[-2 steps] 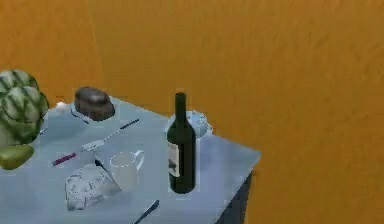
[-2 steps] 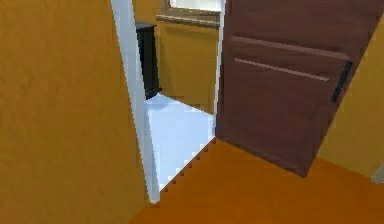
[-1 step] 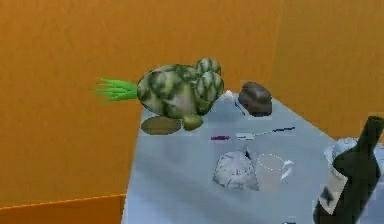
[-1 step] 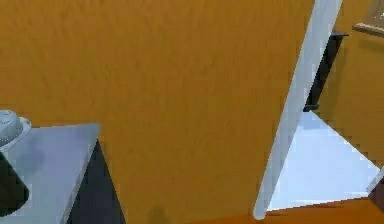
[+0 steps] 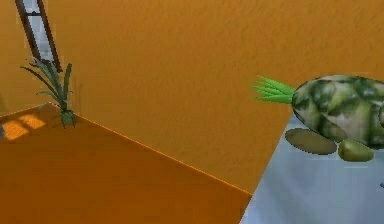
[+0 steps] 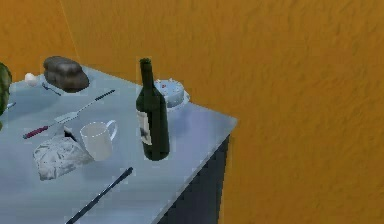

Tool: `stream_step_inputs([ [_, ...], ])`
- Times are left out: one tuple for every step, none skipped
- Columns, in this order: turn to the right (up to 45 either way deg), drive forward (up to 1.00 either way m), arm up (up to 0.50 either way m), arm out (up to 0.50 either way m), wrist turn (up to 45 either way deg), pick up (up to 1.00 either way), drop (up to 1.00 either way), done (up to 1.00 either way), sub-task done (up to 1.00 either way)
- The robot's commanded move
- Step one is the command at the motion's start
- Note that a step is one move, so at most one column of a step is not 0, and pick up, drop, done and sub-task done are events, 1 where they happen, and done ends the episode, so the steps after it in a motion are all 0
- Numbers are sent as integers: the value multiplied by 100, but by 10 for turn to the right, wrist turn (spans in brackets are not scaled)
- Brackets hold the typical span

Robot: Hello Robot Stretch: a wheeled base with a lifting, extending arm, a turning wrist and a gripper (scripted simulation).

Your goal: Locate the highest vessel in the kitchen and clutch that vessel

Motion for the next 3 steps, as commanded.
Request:
stream_step_inputs([
  [0, 0, 50, 0, 0, 0, 0, 0, 0],
  [0, 0, 38, 0, 0, 0, 0, 0, 0],
  [0, 0, 0, 22, 0, 0, 0, 0, 0],
])
